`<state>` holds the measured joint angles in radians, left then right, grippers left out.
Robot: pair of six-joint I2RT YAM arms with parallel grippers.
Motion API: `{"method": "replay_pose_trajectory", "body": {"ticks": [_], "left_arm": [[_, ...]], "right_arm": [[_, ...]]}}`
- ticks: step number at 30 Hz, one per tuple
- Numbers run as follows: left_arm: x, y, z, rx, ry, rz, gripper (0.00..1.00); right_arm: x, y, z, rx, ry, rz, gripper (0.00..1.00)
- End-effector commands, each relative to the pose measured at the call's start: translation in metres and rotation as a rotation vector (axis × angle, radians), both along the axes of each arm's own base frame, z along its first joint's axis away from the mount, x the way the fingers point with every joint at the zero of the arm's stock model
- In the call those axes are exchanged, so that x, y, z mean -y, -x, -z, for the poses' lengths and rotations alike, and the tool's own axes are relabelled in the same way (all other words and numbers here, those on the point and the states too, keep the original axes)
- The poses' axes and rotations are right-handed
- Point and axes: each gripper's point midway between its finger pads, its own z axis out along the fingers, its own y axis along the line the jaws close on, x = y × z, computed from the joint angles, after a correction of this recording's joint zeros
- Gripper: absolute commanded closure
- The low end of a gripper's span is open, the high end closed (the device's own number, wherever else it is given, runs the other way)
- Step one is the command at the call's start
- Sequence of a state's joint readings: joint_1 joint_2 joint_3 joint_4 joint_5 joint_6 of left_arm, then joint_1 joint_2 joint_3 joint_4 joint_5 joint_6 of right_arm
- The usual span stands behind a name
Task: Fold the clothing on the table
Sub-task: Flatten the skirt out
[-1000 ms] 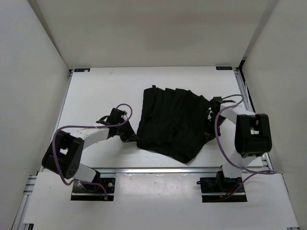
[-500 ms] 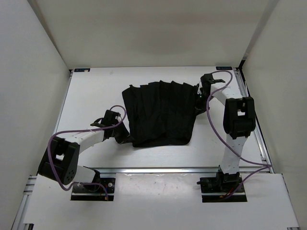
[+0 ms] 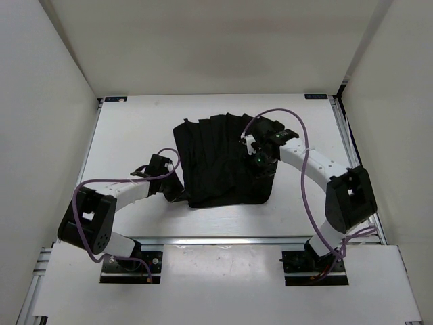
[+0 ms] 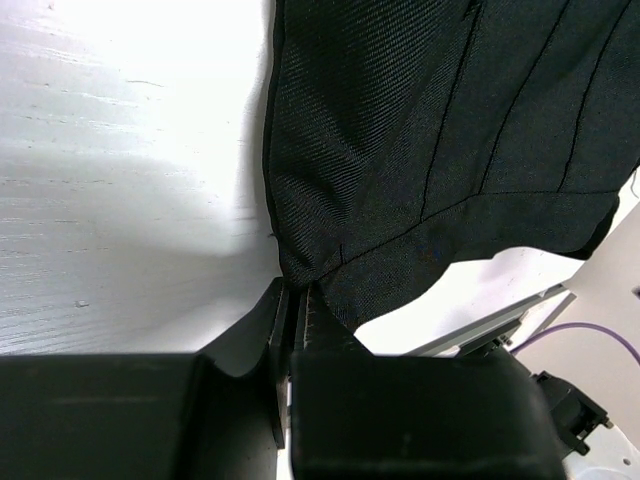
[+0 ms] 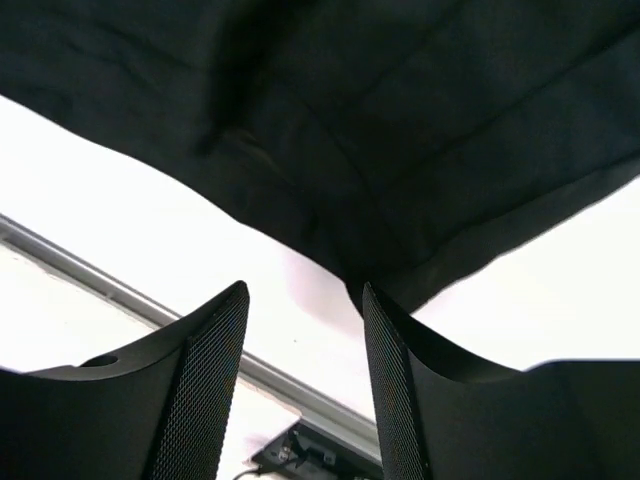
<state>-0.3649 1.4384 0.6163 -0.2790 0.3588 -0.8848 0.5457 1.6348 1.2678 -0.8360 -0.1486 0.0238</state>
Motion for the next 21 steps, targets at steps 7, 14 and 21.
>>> {"method": "replay_pose_trajectory", "body": {"ticks": [7,14,21], "left_arm": [[0.002,-0.007,-0.018,0.057,0.038,-0.007,1.00],[-0.007,-0.002,-0.016,0.054,0.039,-0.033,1.00],[-0.008,-0.004,-0.018,0.067,0.044,-0.032,1.00]], "right_arm": [[0.041,-0.012,0.025,-0.006,0.228,0.144,0.47],[0.048,-0.009,0.047,-0.064,0.293,0.157,0.48],[0.039,0.000,0.064,-0.128,0.219,0.211,0.55]]}}
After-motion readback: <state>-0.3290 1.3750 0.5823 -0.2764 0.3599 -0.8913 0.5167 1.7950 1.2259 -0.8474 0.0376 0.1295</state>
